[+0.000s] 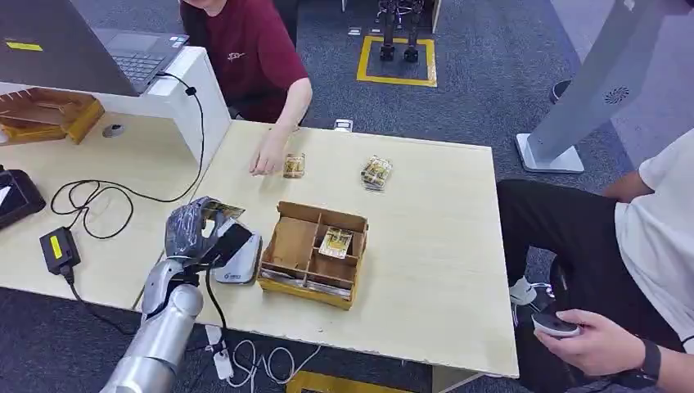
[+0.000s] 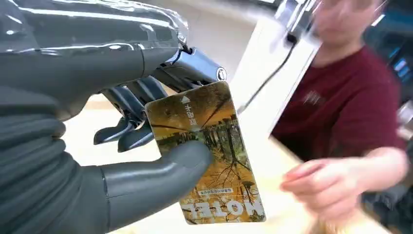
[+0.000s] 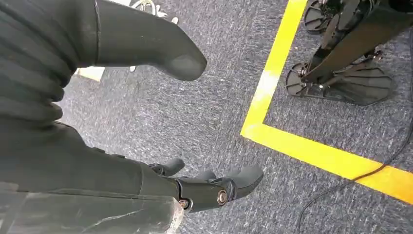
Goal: Pass the card to the sensor for recognition and then transmit it.
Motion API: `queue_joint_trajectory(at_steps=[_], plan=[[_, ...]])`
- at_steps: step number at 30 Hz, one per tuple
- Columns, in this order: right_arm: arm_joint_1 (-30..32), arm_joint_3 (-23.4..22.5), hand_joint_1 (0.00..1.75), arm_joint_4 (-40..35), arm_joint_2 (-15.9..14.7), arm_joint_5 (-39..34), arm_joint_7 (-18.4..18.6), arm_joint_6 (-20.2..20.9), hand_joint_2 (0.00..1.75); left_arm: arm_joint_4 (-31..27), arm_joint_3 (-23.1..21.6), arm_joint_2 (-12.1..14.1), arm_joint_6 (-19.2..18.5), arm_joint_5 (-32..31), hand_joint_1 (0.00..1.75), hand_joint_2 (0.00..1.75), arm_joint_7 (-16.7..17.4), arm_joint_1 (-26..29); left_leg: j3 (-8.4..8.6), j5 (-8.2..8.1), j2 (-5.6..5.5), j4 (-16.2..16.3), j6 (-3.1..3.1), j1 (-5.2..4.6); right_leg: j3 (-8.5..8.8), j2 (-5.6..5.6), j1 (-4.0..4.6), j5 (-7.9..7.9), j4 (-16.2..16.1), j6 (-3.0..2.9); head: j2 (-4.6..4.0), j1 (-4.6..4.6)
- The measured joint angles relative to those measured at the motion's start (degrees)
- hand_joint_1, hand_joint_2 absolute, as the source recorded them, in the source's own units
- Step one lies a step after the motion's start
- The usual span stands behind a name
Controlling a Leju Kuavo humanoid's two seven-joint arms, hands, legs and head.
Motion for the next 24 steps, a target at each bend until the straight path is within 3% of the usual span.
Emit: queue_joint_trajectory(at_steps=[4,13,18,24], plan=[[0.0,0.2,0.0,0.0,0.0,-0.6,0.2,0.0,1.75,0.0,1.8,-1.0,-9.4,4.2,1.75,1.75,5.9,-1.6,-0.02,0.0,-0.01,0.0,0.0,0.0,0.0,0.0,0.0,0.01,0.0,0.01,0.0,0.02],[-0.2,0.9,0.0,0.1,0.0,-1.1,0.4,0.0,1.75,0.4,3.4,-1.8,-10.3,-0.1,1.75,1.75,13.8,-4.4,-0.02,0.0,-0.02,0.0,0.0,0.0,-0.01,-0.01,0.0,0.01,0.0,0.01,0.0,0.02],[-0.4,1.1,0.0,0.1,0.0,-1.5,0.5,0.0,1.75,1.2,3.7,-1.9,-12.1,-1.1,1.75,1.75,14.7,-5.8,-0.01,0.0,-0.01,0.0,0.0,0.0,0.0,0.01,0.0,0.01,0.0,0.01,0.0,0.02],[-0.4,1.2,0.0,0.3,0.0,-2.2,0.5,-0.1,1.75,2.2,3.8,-2.1,-14.4,-1.0,1.75,1.75,13.1,-6.3,-0.01,0.0,-0.01,0.0,0.0,-0.01,0.0,0.0,0.0,0.01,0.0,0.02,0.0,0.02]])
